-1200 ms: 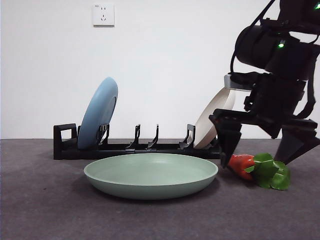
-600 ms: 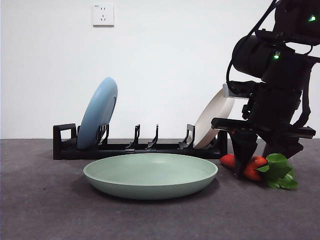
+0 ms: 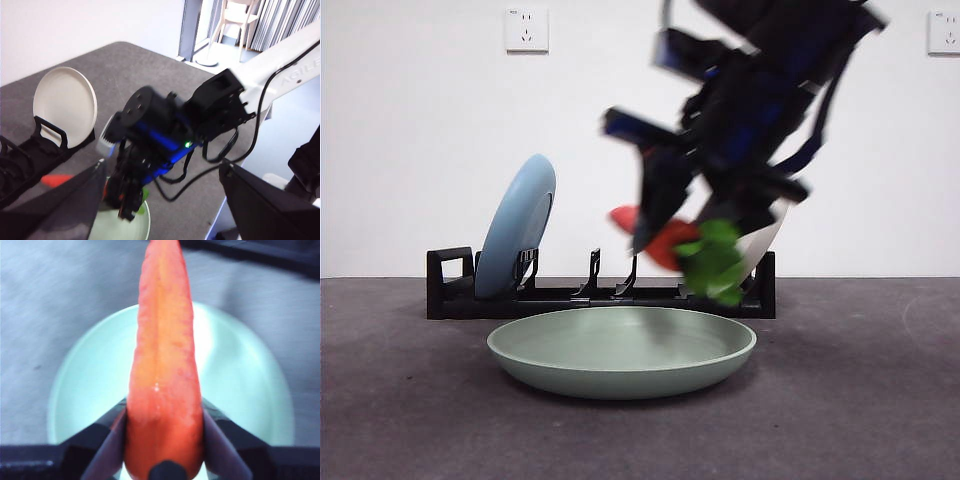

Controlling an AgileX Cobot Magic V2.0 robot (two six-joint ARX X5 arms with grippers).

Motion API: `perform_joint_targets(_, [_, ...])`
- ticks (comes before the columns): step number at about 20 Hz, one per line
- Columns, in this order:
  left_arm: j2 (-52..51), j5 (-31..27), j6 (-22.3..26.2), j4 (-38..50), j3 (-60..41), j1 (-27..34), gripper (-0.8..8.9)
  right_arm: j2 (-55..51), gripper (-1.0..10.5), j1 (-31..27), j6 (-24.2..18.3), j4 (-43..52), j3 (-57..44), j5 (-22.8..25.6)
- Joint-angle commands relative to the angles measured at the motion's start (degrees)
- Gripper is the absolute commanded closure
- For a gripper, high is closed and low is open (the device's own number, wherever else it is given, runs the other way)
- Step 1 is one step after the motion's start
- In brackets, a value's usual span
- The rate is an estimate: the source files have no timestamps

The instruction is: Take the green plate from the plate rack,put the plate on the table,take the carrot from the table,put the carrot in the plate

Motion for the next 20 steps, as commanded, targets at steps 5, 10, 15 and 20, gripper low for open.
perform_joint_targets(5, [-0.2,0.1,-0.3,-0.2,-0.2,-0.1,4.36,8.7,9.6,1.9,2.7,2.2,-0.4,0.1])
perform_joint_targets(10, [-0.2,0.0,-0.3,-0.9,-0.2,-0.1,4.36,10.3,8.9,2.7,2.7,2.2,-0.4,0.0])
perform_joint_targets(15, [-0.2,-0.1,-0.3,-2.4,-0.2,-0.1,4.36,10.1,3.5,3.0,3.3,1.9,-0.4,-0.1])
perform_joint_targets(20, [-0.2,-0.1,-0.3,-2.4,-0.2,-0.1,4.36,3.4,3.5,3.0,3.3,-1.1,0.5,0.0])
